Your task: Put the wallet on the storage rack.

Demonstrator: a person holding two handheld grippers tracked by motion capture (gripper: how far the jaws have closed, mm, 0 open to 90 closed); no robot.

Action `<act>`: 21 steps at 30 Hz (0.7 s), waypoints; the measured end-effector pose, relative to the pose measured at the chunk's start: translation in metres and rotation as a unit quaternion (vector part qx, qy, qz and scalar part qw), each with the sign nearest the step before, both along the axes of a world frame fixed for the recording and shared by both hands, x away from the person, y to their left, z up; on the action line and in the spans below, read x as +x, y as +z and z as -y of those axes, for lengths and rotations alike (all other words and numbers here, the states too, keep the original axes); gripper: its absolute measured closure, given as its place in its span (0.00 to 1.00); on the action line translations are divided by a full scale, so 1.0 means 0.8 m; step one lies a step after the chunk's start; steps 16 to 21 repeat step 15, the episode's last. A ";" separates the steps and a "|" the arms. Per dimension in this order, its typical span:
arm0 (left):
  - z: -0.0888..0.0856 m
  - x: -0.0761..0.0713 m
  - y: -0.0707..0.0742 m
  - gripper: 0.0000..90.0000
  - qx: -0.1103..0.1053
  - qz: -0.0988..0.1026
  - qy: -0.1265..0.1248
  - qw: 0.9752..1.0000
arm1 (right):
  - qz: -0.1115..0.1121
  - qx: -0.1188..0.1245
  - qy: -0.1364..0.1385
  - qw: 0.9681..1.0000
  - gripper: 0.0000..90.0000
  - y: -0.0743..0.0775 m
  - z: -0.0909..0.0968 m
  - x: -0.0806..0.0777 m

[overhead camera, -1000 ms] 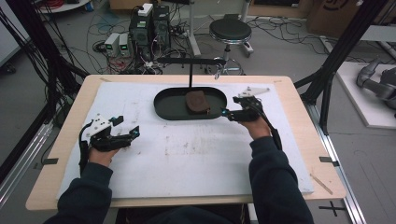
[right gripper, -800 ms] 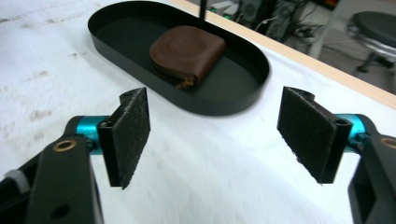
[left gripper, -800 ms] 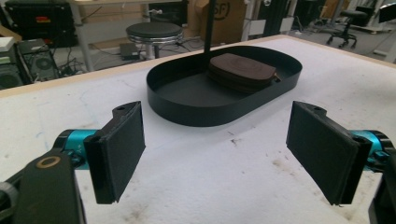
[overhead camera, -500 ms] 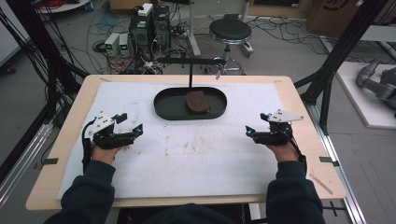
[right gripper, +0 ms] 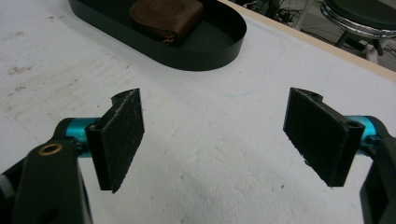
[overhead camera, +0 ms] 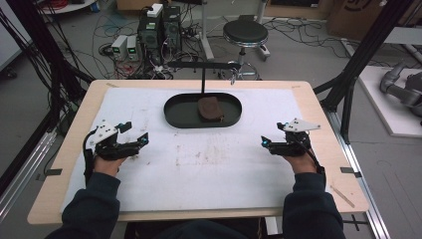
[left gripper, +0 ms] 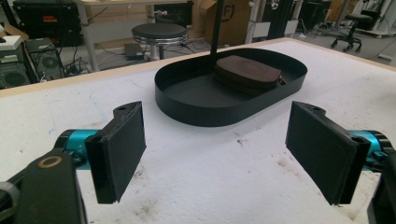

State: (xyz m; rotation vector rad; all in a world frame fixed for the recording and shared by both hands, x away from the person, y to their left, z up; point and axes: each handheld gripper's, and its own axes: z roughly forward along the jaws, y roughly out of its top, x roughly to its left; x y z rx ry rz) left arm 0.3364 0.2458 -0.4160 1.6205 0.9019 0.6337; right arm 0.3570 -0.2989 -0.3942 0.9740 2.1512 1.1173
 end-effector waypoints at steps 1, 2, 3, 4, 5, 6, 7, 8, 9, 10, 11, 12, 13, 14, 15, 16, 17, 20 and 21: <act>0.000 0.000 0.000 0.22 0.001 0.001 0.000 1.000 | 0.000 -0.001 0.002 1.000 0.23 0.000 0.000 0.000; 0.000 0.000 0.000 0.22 0.000 0.000 0.001 1.000 | 0.001 -0.002 0.002 1.000 0.23 0.000 0.000 0.001; 0.000 -0.001 0.000 0.22 0.001 0.000 0.001 1.000 | 0.000 -0.002 0.002 1.000 0.23 -0.001 0.000 0.001; -0.001 -0.001 -0.001 0.22 0.001 0.000 0.002 1.000 | -0.002 0.000 0.000 1.000 0.23 -0.001 0.000 0.001; -0.001 -0.001 -0.001 0.22 0.001 -0.001 0.002 1.000 | -0.003 0.001 0.000 1.000 0.23 -0.001 0.000 0.001; -0.001 -0.001 -0.001 0.22 0.002 -0.001 0.003 1.000 | -0.003 0.001 0.001 1.000 0.23 -0.001 0.000 0.002; -0.001 -0.001 -0.001 0.22 0.002 -0.001 0.004 1.000 | -0.002 0.001 0.001 1.000 0.23 -0.002 0.000 0.002; -0.001 0.000 -0.001 0.22 0.002 -0.001 0.004 1.000 | -0.002 0.000 0.001 1.000 0.23 -0.002 0.000 0.003; -0.001 0.000 -0.001 0.22 0.002 -0.002 0.004 1.000 | -0.003 0.001 0.002 1.000 0.23 -0.002 0.000 0.003; -0.001 0.000 -0.001 0.22 0.003 -0.003 0.003 1.000 | -0.003 0.001 0.002 1.000 0.23 -0.003 0.000 0.003; -0.001 0.000 -0.002 0.22 0.003 -0.003 0.003 1.000 | -0.003 0.000 0.002 1.000 0.23 -0.003 0.000 0.003; -0.001 0.001 -0.002 0.22 0.003 -0.005 0.004 1.000 | -0.004 0.001 0.002 1.000 0.23 -0.003 0.000 0.003; -0.001 0.001 -0.002 0.22 0.003 -0.005 0.004 1.000 | -0.004 0.001 0.002 1.000 0.23 -0.003 -0.001 0.003; -0.001 0.001 -0.002 0.22 0.003 -0.005 0.005 1.000 | -0.004 0.000 0.002 1.000 0.23 -0.003 -0.001 0.004; -0.001 0.001 -0.003 0.22 0.001 -0.006 0.006 1.000 | -0.007 0.000 0.002 1.000 0.23 -0.004 -0.001 0.004; -0.001 0.001 -0.003 0.22 0.001 -0.006 0.006 1.000 | -0.007 0.000 0.002 1.000 0.23 -0.004 -0.001 0.004; -0.001 0.001 -0.003 0.22 0.001 -0.006 0.006 1.000 | -0.007 0.000 0.002 1.000 0.23 -0.004 -0.001 0.004; -0.001 0.001 -0.003 0.22 0.001 -0.006 0.006 1.000 | -0.007 0.000 0.002 1.000 0.23 -0.004 -0.001 0.004; -0.001 0.001 -0.003 0.22 0.001 -0.006 0.006 1.000 | -0.007 0.000 0.002 1.000 0.23 -0.004 -0.001 0.004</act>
